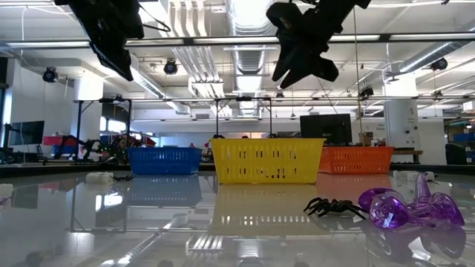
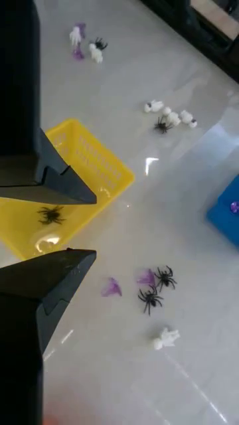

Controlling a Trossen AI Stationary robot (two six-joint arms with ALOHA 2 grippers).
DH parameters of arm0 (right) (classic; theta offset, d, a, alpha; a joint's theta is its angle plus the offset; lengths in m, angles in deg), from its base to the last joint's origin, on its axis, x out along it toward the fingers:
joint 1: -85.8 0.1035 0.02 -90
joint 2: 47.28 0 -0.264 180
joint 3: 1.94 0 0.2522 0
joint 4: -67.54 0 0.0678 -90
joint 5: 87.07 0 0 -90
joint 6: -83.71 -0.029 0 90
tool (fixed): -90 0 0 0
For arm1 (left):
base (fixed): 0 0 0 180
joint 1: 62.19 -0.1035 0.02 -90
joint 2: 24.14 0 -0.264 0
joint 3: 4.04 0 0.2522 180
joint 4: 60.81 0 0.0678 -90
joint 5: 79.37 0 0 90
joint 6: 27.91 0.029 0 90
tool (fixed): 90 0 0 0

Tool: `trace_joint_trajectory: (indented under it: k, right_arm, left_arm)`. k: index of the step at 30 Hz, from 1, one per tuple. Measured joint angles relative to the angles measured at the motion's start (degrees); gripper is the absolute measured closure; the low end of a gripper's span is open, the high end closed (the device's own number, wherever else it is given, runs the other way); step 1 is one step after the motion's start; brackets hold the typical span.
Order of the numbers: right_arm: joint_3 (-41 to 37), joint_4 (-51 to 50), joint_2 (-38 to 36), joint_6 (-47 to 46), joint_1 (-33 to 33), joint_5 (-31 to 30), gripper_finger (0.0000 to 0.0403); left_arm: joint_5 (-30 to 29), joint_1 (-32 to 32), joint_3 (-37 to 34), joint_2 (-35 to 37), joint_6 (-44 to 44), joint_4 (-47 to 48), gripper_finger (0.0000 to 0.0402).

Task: Sort Halloween decoration
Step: Put the purple witch hat toy into the blue bin

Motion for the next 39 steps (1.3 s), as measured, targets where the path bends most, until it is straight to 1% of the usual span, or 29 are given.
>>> trace_joint_trajectory:
  k: [7,11,15,19,24,28,31,39]
  right_arm:
    - [-0.1,-0.3,0.0,1.6,-3.4,-0.1,0.0295]
    - [-0.1,-0.3,0.0,4.3,-5.0,0.0,0.0295]
    - [-0.1,-0.3,0.0,7.0,-6.8,0.0,0.0292]
    - [-0.1,-0.5,0.0,9.8,-8.8,0.0,0.0292]
    - [-0.2,-2.3,0.0,11.6,-11.4,0.0,0.0291]
    - [-0.2,-3.4,0.0,13.9,-13.6,0.0,0.0291]
    - [-0.2,-3.3,0.0,14.4,-15.3,-0.1,0.0291]
    - [-0.2,-3.3,0.0,18.3,-17.9,0.0,0.0291]
  left_arm:
    - [0.0,0.0,0.0,-0.2,-0.3,0.0,0.0320]
    - [0.3,0.0,0.0,-0.7,-3.3,0.0,0.0318]
    - [2.9,0.0,0.0,-0.8,-7.3,0.6,0.0298]
    - [4.1,0.8,0.0,-0.8,-7.9,3.5,0.0273]
    - [4.1,3.9,-0.4,-0.8,-8.7,4.5,0.0268]
    - [2.3,6.9,-1.1,-1.5,-10.8,1.5,0.0274]
    - [2.2,8.6,-1.3,-2.7,-12.3,-0.4,0.0278]
    - [2.5,13.4,-1.4,-4.5,-16.3,-0.5,0.0279]
